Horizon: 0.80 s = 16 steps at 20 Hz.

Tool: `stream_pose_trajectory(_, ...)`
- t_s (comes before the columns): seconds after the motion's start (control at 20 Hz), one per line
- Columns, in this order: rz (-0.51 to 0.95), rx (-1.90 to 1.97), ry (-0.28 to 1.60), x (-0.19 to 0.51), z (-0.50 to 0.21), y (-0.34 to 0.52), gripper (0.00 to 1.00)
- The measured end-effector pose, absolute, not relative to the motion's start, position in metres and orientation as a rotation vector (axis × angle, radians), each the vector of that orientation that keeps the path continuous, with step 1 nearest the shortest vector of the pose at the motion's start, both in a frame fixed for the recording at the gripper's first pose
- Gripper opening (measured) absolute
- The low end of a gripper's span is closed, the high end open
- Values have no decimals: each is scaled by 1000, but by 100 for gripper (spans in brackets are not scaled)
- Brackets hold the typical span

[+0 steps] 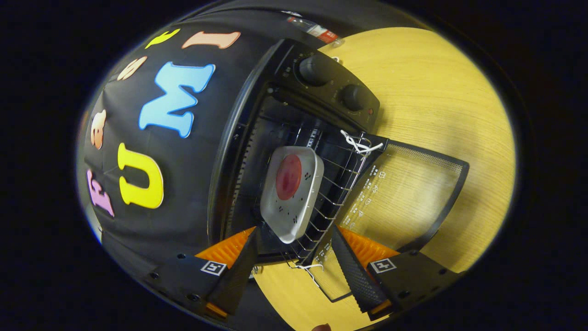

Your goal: Open the toaster oven, put the food inside, and close the toaster oven door.

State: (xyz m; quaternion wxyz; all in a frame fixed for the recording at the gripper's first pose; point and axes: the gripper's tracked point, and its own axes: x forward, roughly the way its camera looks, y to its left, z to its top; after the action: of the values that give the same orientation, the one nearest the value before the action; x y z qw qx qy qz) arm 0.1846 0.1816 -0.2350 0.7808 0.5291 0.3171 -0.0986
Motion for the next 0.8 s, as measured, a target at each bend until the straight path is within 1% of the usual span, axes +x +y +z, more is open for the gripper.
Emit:
stream_pose_trajectory(0.15,-134,1031,723,160,-231,191,97)
stream_pose_trajectory(0.4,-43,804,773,115,-238,198,97)
stream_pose_trajectory(0.8,0,480,828,78,-264,180,98)
